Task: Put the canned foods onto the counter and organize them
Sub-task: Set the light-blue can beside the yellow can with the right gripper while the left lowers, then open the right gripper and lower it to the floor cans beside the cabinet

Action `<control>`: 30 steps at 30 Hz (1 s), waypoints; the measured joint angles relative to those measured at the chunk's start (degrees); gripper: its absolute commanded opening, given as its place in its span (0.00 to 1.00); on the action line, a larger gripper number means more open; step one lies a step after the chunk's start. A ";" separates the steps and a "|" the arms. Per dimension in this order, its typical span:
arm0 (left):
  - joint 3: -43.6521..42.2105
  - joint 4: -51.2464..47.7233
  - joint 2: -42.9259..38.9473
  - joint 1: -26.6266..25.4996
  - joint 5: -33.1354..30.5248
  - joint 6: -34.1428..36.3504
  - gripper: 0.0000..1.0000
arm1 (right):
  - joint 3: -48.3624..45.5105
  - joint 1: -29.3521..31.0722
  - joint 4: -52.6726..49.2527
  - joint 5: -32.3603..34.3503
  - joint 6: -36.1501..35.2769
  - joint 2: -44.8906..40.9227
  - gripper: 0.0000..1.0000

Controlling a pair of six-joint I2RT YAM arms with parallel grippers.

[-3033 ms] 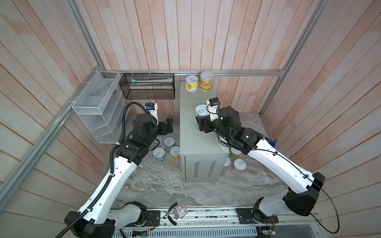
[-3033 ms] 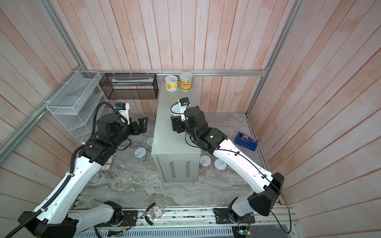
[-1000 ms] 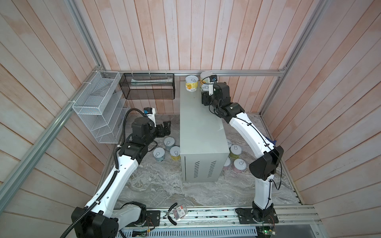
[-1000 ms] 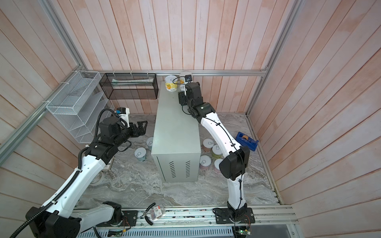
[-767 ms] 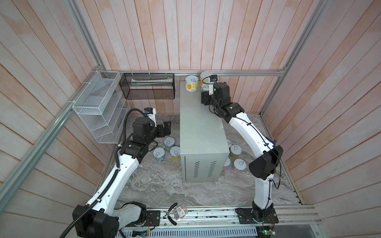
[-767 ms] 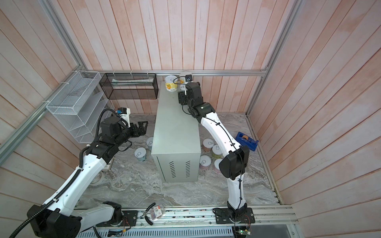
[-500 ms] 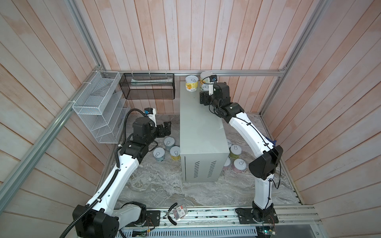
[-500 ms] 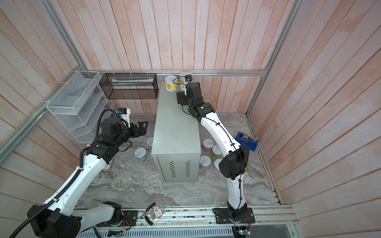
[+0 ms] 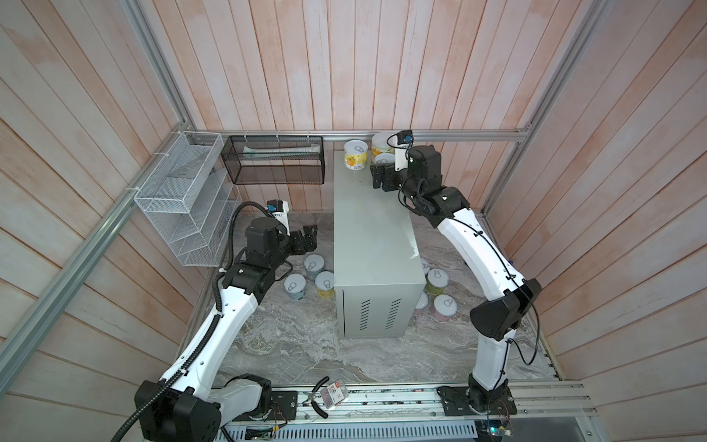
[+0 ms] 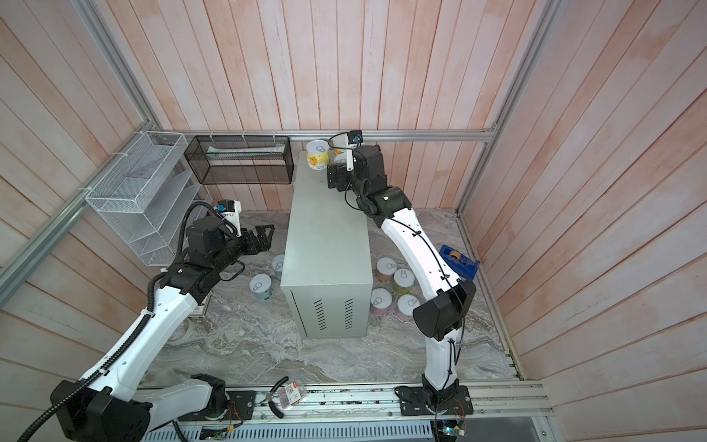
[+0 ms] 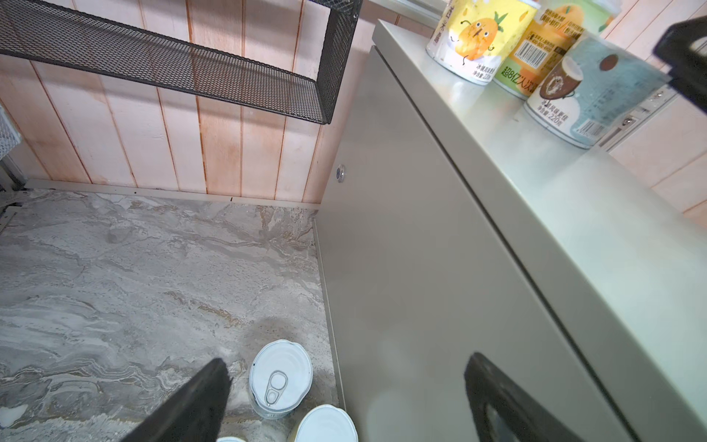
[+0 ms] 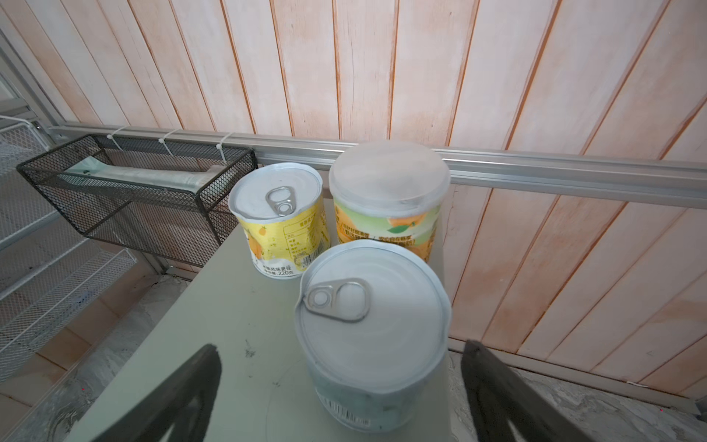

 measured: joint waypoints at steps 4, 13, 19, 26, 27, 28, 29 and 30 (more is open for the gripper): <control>-0.79 0.31 -0.17 0.00 0.00 -0.04 0.98 | -7.52 0.00 0.74 1.40 0.00 -6.78 0.98; -3.37 0.31 -2.08 0.00 -0.07 -0.33 0.98 | -33.16 -1.22 4.79 8.13 2.60 -31.74 0.97; -7.23 0.24 -4.98 0.00 -0.22 -0.72 0.98 | -40.94 -4.07 2.84 16.09 5.60 -45.22 0.97; -12.48 0.28 -6.67 -2.27 0.17 -2.89 0.98 | -55.17 -4.07 -5.44 21.84 11.41 -52.96 0.97; -13.68 0.31 -7.13 -2.86 0.17 -3.30 0.98 | -57.51 -4.07 -6.73 21.70 12.35 -53.07 0.97; -14.60 0.35 -7.52 -3.21 0.20 -3.65 0.98 | -59.45 -4.09 -8.04 21.35 13.11 -53.02 0.97; -15.82 0.33 -8.04 -3.54 0.20 -3.96 0.98 | -61.51 -4.09 -9.46 20.72 13.94 -52.94 0.97; -16.92 0.37 -8.46 -3.78 0.20 -4.35 0.98 | -63.45 -4.09 -10.69 19.96 14.69 -52.87 0.97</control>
